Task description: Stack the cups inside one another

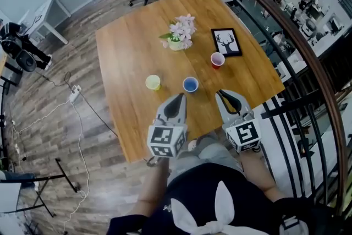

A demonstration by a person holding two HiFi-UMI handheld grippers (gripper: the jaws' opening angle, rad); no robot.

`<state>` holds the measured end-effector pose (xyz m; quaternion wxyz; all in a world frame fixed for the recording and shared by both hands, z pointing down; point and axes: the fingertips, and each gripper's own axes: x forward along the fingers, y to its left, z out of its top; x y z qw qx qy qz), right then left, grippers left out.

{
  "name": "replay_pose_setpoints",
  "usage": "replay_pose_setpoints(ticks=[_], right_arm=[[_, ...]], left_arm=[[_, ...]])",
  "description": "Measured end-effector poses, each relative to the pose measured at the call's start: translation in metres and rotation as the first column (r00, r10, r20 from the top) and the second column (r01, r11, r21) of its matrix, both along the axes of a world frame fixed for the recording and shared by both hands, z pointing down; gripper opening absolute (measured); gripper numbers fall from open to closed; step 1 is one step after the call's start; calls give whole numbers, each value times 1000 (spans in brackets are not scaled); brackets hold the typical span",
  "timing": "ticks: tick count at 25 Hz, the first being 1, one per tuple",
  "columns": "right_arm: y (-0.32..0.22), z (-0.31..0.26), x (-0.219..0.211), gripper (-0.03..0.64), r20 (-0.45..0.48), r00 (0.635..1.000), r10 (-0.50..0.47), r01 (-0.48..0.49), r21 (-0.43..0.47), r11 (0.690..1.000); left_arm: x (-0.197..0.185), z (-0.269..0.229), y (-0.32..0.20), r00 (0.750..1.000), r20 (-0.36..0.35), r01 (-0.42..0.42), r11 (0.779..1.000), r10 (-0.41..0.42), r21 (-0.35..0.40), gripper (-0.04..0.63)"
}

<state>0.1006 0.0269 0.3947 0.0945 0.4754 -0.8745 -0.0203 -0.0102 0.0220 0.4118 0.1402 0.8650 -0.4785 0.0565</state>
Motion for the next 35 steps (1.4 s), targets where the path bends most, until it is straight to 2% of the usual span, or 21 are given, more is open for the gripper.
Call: replay_pose_setpoints(ticks=[12,20,23,30,35], right_arm=[[-67,13,20,250,-4,997,71,-71,-42,997],[-111,29,25,288,-34,994,102,-104,-69,992],[-125,35,30,292,-50,992,115,-119,-79,990],[-154,56,42,328,-76,987,141,-150,-123,981],[-172,71,51,338,-86,984,157,-169,-149,974]], left_arm=[[9,6,-50,997,52,-60,998,60,-7,11],[9,18,-81,994,82,-77,997,78,-12,11],[9,25,-89,992,93,-85,996,88,-37,11],[10,37,-112,991,91,-93,992,100,-84,11],[14,47,-127,990,78,-109,990,116,-88,11]])
